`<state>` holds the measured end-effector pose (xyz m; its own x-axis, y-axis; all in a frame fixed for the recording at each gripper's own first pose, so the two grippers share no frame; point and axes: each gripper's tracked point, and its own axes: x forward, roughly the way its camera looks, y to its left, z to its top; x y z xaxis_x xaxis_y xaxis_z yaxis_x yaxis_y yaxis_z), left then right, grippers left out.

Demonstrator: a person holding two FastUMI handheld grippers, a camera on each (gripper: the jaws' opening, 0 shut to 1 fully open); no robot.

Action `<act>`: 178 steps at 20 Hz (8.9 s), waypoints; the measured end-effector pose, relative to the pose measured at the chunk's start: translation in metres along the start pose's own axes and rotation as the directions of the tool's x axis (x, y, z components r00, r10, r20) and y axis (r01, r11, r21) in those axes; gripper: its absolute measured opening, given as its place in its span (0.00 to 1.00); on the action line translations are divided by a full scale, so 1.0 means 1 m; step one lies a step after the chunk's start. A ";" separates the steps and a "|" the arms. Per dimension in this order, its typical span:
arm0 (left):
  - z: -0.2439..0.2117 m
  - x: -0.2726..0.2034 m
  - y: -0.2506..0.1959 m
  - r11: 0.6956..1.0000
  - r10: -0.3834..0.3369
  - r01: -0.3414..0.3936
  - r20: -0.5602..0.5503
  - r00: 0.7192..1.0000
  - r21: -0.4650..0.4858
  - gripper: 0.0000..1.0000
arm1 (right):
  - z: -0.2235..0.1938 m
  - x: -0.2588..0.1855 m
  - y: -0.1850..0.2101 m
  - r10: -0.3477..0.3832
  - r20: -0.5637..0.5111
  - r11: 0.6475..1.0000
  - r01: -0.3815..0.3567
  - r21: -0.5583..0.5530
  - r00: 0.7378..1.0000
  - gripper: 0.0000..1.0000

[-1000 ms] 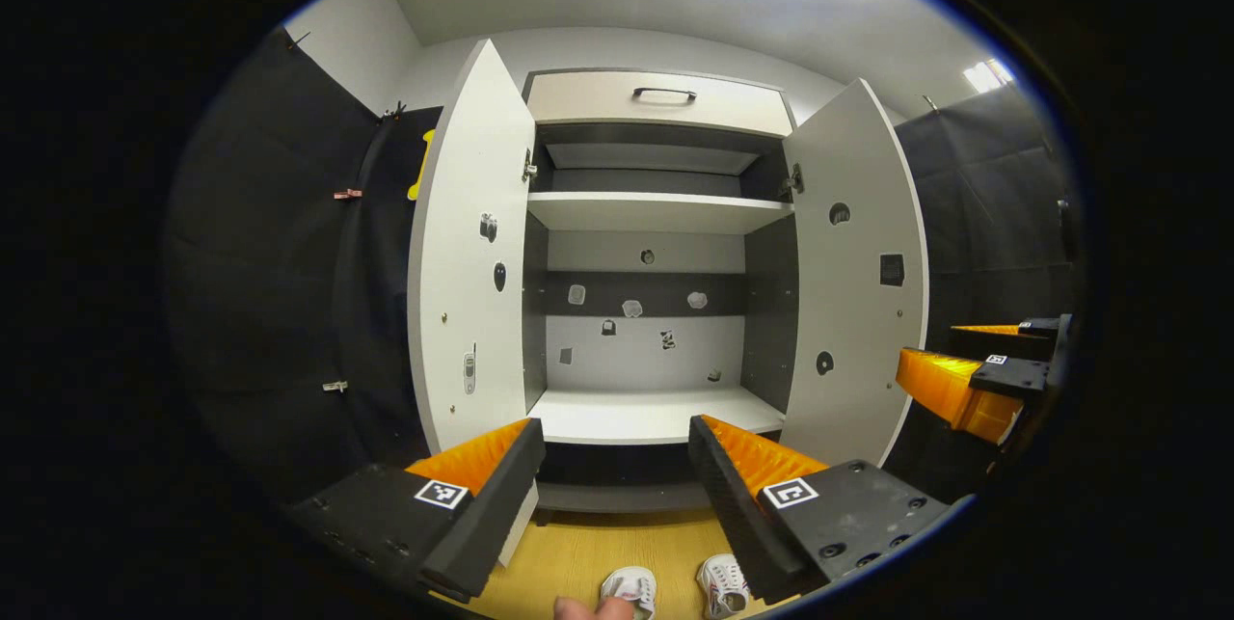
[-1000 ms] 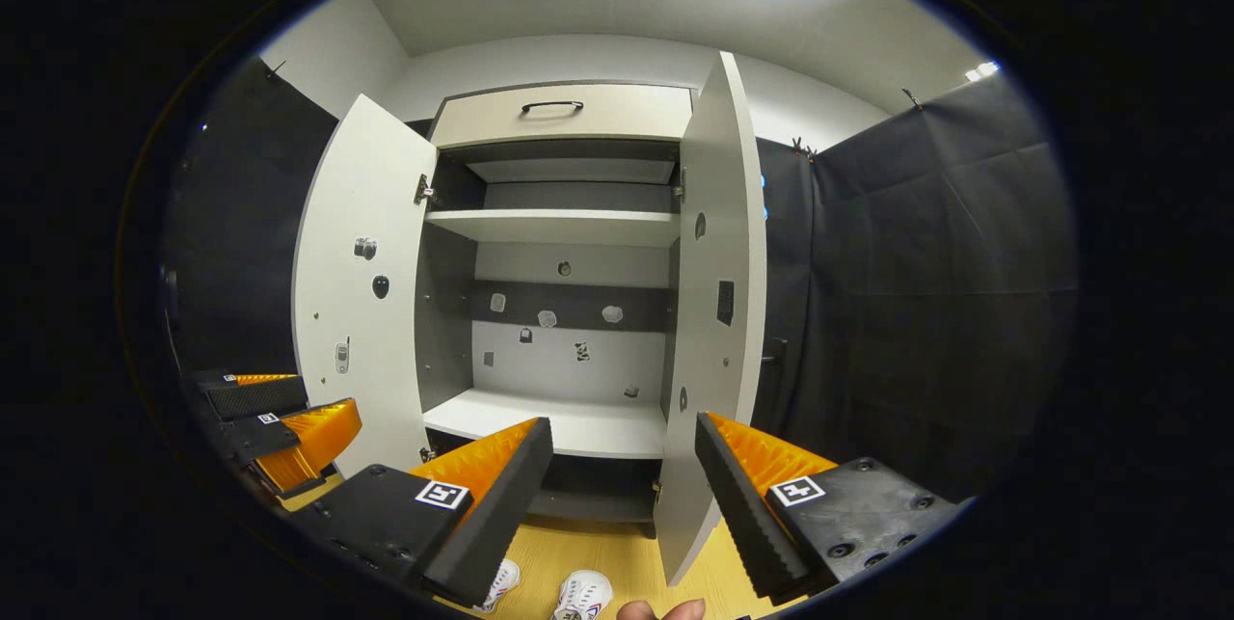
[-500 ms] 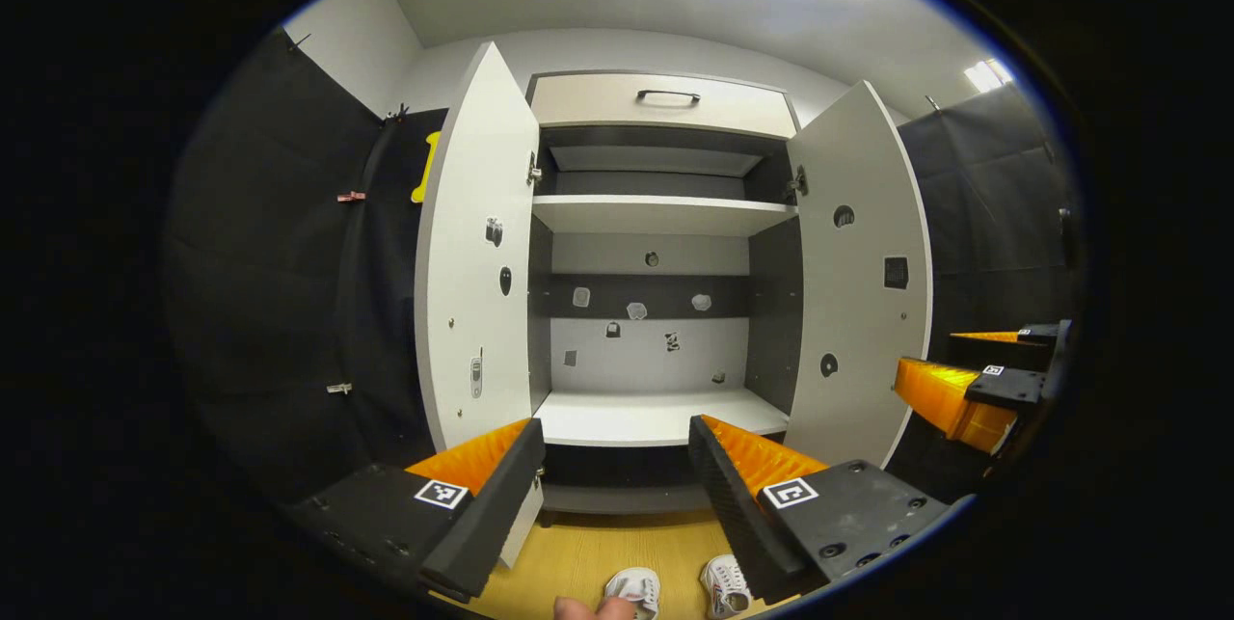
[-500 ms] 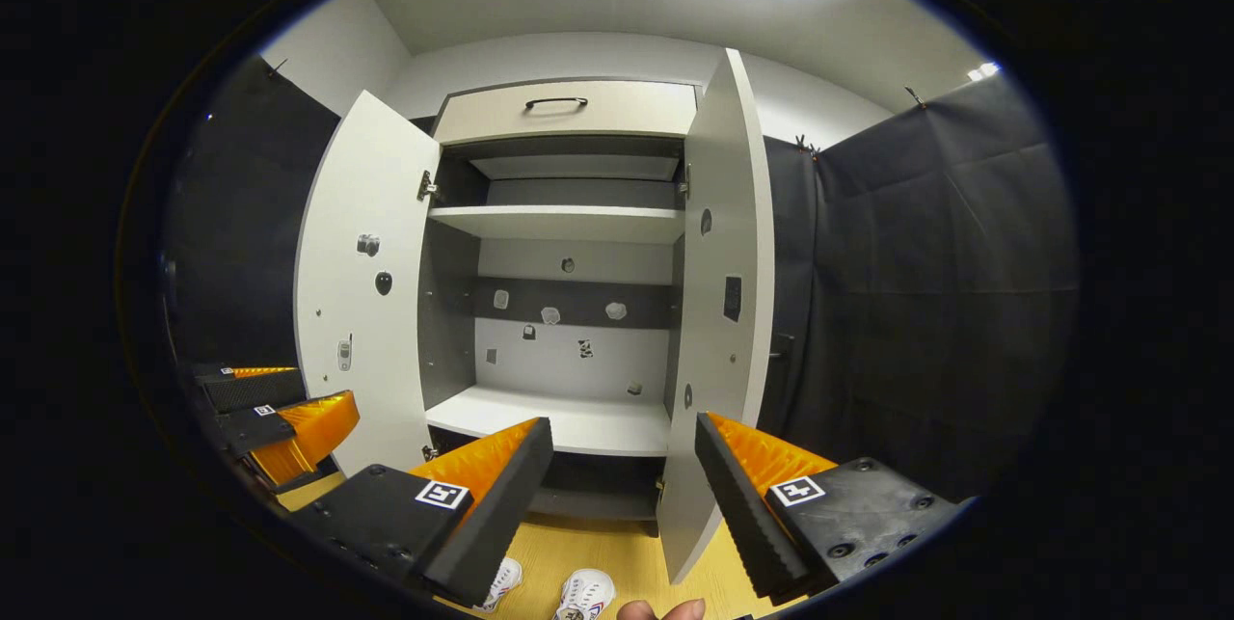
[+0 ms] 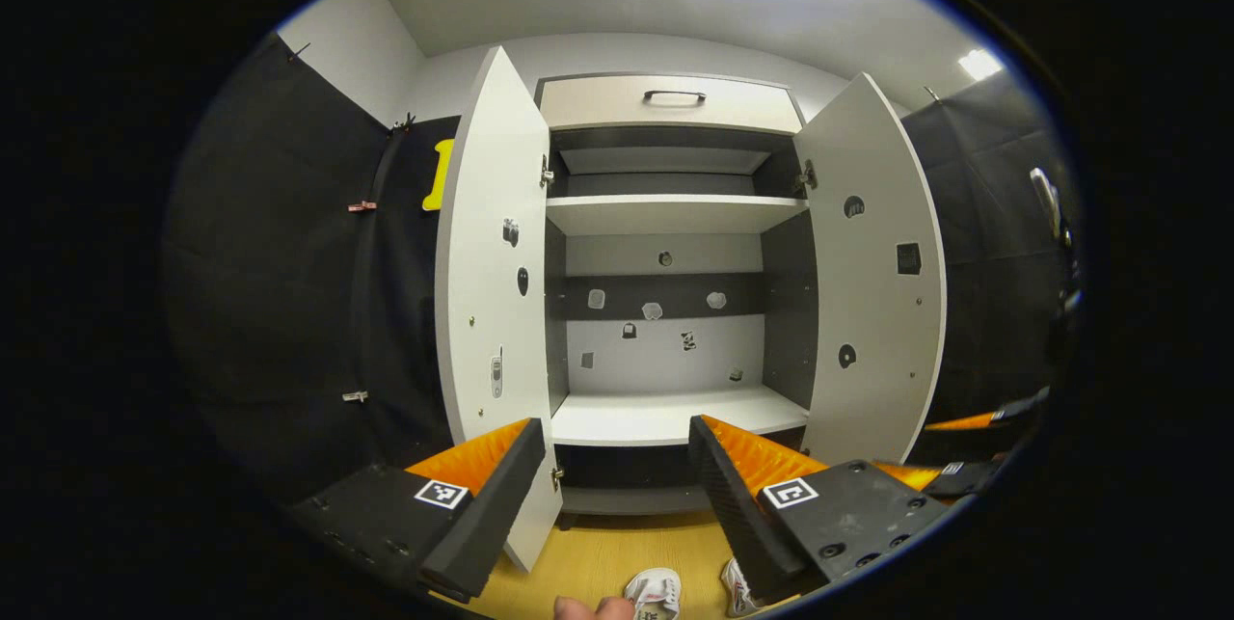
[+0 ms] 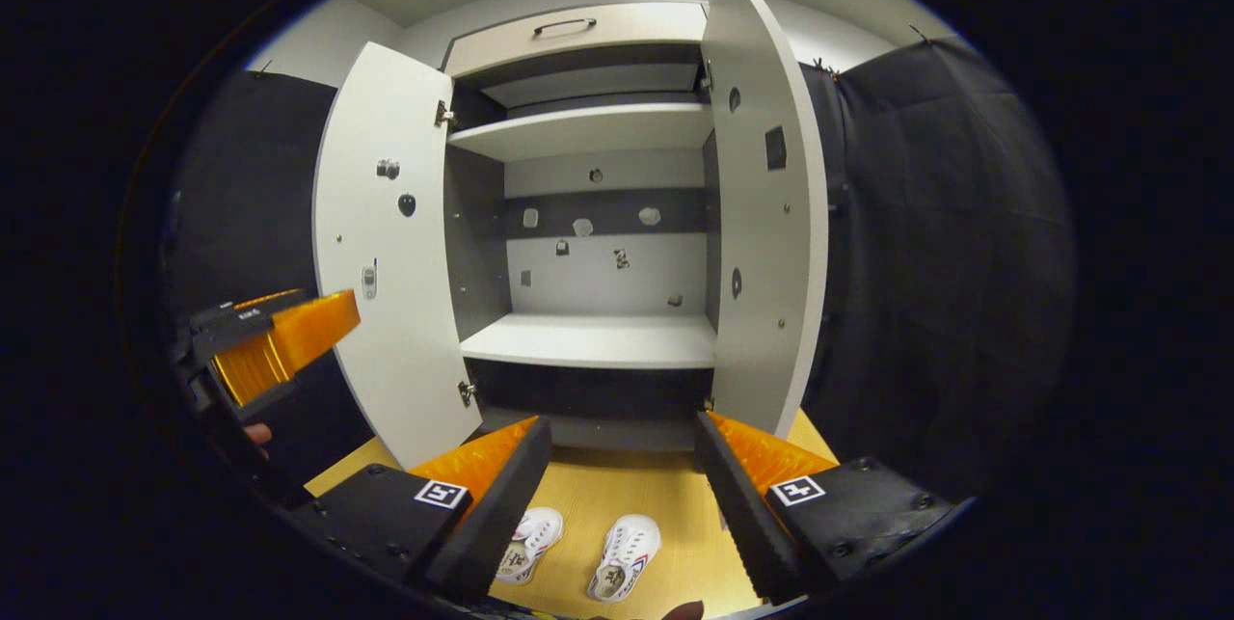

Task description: Grab one shoe with the right hand and put it into the shoe cabinet, grab the other shoe with the left hand and put it into the shoe cabinet; then close the right door with the right hand and the left door with the left hand.

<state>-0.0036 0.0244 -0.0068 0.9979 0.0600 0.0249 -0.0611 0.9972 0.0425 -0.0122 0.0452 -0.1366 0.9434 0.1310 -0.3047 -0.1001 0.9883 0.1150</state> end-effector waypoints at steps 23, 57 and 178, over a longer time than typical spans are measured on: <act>-0.081 -0.023 0.052 0.988 0.152 -0.148 -0.132 0.980 0.045 0.95 | -0.367 0.077 0.015 0.067 -0.619 0.974 0.083 0.210 0.783 0.59; -0.102 -0.010 0.073 0.989 0.145 -0.140 -0.175 0.974 0.044 0.95 | -0.158 0.105 0.029 0.160 -0.230 0.974 -0.115 0.195 0.960 0.05; -0.117 0.342 -0.005 0.996 0.085 -0.089 -0.504 0.859 0.017 0.09 | 0.132 0.018 -0.228 -0.179 0.203 0.983 0.169 0.065 0.963 0.99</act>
<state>0.3409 0.0453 -0.1152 0.8636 0.1584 -0.4787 -0.1497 0.9871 0.0567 0.0695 -0.1885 -0.0436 0.9903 -0.0667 -0.1220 0.0818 0.9890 0.1229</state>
